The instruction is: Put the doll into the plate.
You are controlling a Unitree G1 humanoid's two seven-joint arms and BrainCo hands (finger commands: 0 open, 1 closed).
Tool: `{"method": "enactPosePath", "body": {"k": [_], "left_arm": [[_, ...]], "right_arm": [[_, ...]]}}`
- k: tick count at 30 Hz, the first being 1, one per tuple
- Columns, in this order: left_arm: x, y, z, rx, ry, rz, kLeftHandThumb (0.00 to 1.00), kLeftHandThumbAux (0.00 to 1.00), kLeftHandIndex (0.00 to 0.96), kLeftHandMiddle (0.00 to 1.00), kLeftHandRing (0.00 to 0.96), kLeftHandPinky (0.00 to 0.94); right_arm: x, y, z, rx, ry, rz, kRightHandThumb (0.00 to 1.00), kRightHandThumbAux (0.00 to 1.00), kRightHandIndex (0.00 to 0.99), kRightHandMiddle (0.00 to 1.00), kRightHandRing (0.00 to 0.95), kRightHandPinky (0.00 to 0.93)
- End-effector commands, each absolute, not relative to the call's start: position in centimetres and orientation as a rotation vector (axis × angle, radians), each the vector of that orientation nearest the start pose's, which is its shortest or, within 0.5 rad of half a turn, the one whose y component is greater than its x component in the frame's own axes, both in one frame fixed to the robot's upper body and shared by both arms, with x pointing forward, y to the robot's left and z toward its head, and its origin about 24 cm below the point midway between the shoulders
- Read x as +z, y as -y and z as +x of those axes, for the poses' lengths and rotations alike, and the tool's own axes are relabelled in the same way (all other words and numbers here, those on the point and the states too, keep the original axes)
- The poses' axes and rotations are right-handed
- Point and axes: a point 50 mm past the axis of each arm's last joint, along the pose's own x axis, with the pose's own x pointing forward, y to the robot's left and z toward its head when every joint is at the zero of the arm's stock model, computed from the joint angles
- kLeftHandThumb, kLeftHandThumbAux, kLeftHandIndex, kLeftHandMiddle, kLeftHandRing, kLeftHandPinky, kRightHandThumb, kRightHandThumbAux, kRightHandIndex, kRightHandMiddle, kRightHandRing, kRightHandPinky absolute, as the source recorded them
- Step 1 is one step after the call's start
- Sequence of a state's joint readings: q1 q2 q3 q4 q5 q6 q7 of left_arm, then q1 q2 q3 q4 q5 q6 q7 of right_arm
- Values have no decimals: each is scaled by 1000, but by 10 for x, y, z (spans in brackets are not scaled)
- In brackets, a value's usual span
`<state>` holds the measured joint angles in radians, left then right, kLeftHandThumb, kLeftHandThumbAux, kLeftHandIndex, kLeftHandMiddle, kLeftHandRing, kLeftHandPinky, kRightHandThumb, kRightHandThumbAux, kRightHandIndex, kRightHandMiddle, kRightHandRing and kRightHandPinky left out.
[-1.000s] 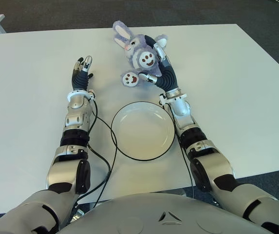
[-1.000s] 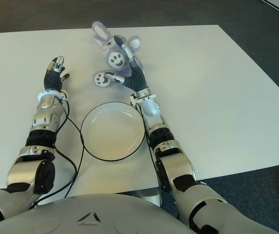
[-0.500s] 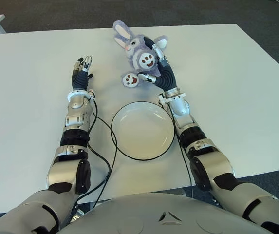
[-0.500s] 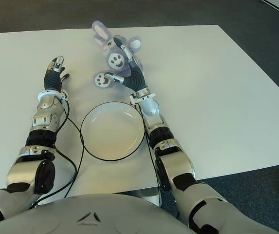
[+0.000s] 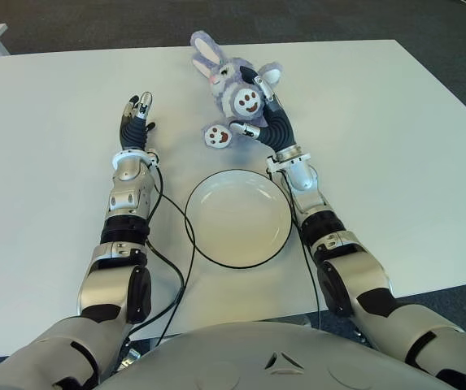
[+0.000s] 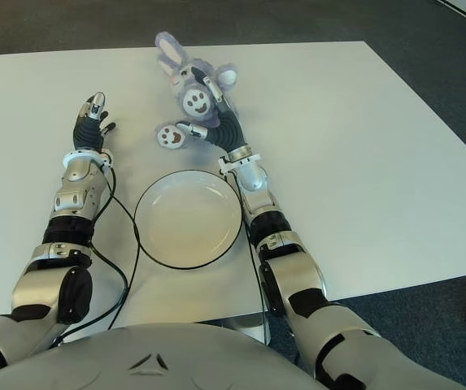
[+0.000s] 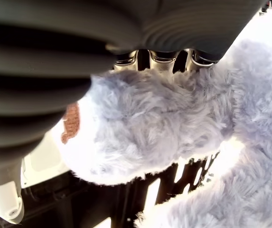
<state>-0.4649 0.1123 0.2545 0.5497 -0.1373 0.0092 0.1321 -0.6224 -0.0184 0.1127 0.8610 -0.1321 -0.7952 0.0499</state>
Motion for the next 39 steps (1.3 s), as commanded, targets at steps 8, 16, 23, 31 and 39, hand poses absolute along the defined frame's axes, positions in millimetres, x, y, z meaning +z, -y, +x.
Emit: {"method": "enactPosePath", "body": {"k": [8,16,23,31,39], "left_arm": [[39,-206,329,299,-147,-111,0,372,0,89,61,0],[39,-206,329,294,-146,-116,0,371,0,93,64,0],[39,-206,328,286,-139,-120,0,372,0,87,59,0],[39,-207,328,284,-134,-116,0,371,0,82,53,0],[39,-207,328,285,-133,-112,0,369,0,89,61,0]], "right_arm": [[32,92,323,323,233,-128,100,616,0,0,0,0],[31,94,325,297,215,-119,99,634,0,0,0,0],[31,95,327,275,209,-115,104,668,0,0,0,0],[30,97,329,258,195,-108,134,685,0,0,0,0],[31,99,331,251,183,-106,156,696,0,0,0,0]]}}
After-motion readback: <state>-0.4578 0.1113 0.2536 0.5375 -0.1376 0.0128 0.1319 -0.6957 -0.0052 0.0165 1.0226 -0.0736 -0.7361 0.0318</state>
